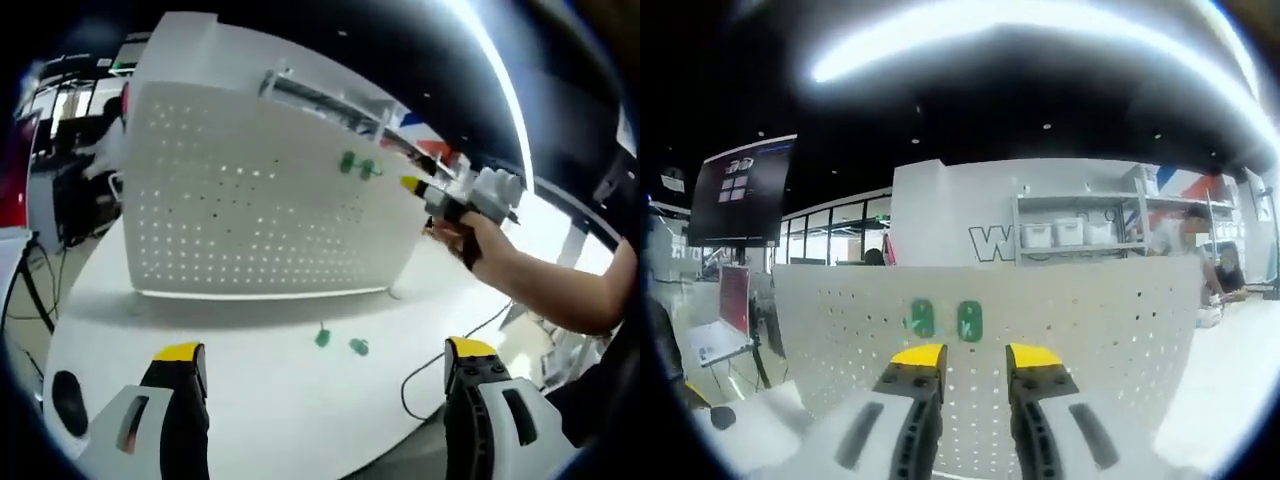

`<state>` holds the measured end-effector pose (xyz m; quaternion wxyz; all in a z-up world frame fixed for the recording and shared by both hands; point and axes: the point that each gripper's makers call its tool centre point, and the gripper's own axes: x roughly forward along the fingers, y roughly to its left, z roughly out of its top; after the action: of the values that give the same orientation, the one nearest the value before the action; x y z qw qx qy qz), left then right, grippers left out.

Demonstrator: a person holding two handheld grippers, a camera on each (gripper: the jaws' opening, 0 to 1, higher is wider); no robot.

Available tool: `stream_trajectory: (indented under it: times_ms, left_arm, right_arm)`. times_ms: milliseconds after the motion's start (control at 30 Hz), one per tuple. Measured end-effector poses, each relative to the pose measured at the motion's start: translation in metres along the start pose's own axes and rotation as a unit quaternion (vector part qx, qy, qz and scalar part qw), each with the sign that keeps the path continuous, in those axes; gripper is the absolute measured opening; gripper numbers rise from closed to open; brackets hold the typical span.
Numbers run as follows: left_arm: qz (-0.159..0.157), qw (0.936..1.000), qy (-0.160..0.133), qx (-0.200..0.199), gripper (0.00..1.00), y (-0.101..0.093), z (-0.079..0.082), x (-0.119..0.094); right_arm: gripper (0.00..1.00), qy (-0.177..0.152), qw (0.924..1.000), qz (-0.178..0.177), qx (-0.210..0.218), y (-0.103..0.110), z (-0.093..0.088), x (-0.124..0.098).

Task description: Insert the hook assembly into the mounting plate slot until the hook locks in place.

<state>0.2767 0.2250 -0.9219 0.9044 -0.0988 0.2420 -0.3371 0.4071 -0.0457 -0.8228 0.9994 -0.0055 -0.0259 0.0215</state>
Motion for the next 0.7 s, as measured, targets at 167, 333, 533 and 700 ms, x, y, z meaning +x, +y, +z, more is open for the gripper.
stream_trajectory:
  times_ms: [167, 333, 533, 700]
  left_arm:
    - [-0.003, 1.0, 0.004, 0.003, 1.0, -0.002, -0.003, -0.003]
    - [-0.004, 0.9999, 0.01, 0.004, 1.0, -0.004, -0.006, -0.004]
    - [-0.007, 0.9997, 0.021, 0.001, 1.0, -0.008, -0.011, -0.005]
    - [-0.01, 0.9997, 0.023, 0.004, 1.0, -0.012, -0.011, -0.007]
  right_arm:
    - [0.24, 0.038, 0.9992, 0.011, -0.005, -0.007, -0.024, -0.033]
    - [0.25, 0.067, 0.9976, 0.015, -0.001, -0.013, -0.042, -0.059]
    - [0.28, 0.112, 0.9933, 0.03, -0.004, -0.003, -0.064, -0.081]
    - [0.28, 0.127, 0.9909, 0.046, 0.003, 0.008, -0.074, -0.094]
